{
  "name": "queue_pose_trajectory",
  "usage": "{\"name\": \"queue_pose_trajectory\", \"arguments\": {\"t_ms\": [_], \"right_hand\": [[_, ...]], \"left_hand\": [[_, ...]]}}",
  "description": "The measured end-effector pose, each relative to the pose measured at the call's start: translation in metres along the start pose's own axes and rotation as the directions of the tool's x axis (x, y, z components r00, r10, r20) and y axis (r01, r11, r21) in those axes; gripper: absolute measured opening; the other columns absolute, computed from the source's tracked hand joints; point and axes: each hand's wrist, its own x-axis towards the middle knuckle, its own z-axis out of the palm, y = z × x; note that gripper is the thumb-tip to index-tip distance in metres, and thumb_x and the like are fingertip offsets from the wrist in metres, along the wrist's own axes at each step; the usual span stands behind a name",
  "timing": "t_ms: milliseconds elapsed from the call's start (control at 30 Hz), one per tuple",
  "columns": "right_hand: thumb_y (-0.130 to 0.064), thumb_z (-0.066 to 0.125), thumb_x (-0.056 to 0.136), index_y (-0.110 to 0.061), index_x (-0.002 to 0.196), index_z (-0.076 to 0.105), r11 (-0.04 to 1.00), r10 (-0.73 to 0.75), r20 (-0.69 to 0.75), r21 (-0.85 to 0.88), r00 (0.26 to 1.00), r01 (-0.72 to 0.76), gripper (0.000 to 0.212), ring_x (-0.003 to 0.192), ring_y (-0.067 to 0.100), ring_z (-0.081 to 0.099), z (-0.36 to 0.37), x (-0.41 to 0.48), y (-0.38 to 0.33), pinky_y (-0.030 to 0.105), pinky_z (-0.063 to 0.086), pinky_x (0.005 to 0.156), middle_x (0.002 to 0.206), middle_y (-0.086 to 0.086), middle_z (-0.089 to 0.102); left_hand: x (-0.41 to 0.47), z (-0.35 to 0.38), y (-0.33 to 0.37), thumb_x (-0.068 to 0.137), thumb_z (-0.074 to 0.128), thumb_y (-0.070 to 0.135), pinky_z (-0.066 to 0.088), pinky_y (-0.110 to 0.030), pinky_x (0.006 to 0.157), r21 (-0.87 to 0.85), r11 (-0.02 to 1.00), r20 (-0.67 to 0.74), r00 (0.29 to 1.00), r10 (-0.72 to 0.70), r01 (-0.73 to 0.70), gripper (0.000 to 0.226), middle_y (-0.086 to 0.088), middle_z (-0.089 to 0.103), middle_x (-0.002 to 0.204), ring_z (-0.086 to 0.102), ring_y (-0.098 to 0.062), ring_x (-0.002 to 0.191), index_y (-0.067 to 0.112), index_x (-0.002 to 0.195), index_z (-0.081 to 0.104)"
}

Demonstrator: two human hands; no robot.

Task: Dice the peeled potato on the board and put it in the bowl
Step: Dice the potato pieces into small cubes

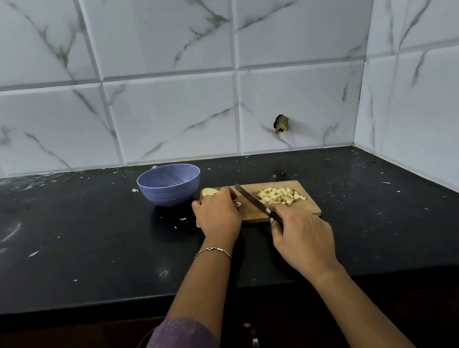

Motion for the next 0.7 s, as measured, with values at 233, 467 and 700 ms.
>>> {"name": "queue_pose_trajectory", "arguments": {"t_ms": [233,467,700], "right_hand": [[-0.034,0.048,0.101,-0.036,0.135,0.052,1.000,0.008,0.005,0.011,1.000,-0.008,0.034,0.085,0.009,0.062,-0.0041,-0.0010,-0.0013,0.023,0.033,0.062,0.097,-0.011,0.066],[-0.034,0.048,0.101,-0.035,0.135,0.052,0.999,0.033,0.017,0.018,0.999,-0.033,0.034,0.088,0.011,0.064,-0.0035,0.0003,-0.0015,0.024,0.037,0.063,0.099,-0.010,0.067],[-0.034,0.050,0.100,-0.036,0.132,0.055,0.999,0.030,0.011,0.024,0.999,-0.030,0.032,0.089,0.011,0.064,-0.0038,-0.0007,-0.0007,0.024,0.036,0.063,0.098,-0.011,0.067]], "left_hand": [[0.0009,0.0009,0.0010,0.096,0.057,0.029,0.033,-0.038,0.094,-0.056,0.995,0.000,0.997,0.079,-0.079,0.017,0.000,0.067,0.106,0.056,-0.023,0.107,0.028,0.112,0.051],[-0.0033,-0.0004,0.0046,0.094,0.060,0.025,0.030,-0.043,0.102,-0.179,0.971,0.027,0.985,0.168,-0.160,0.018,0.008,0.068,0.104,0.055,-0.018,0.112,0.028,0.110,0.052],[-0.0060,-0.0005,0.0046,0.095,0.057,0.026,0.030,-0.043,0.099,-0.195,0.975,0.020,0.994,0.112,-0.106,0.020,0.006,0.068,0.105,0.056,-0.020,0.111,0.026,0.114,0.050]]}}
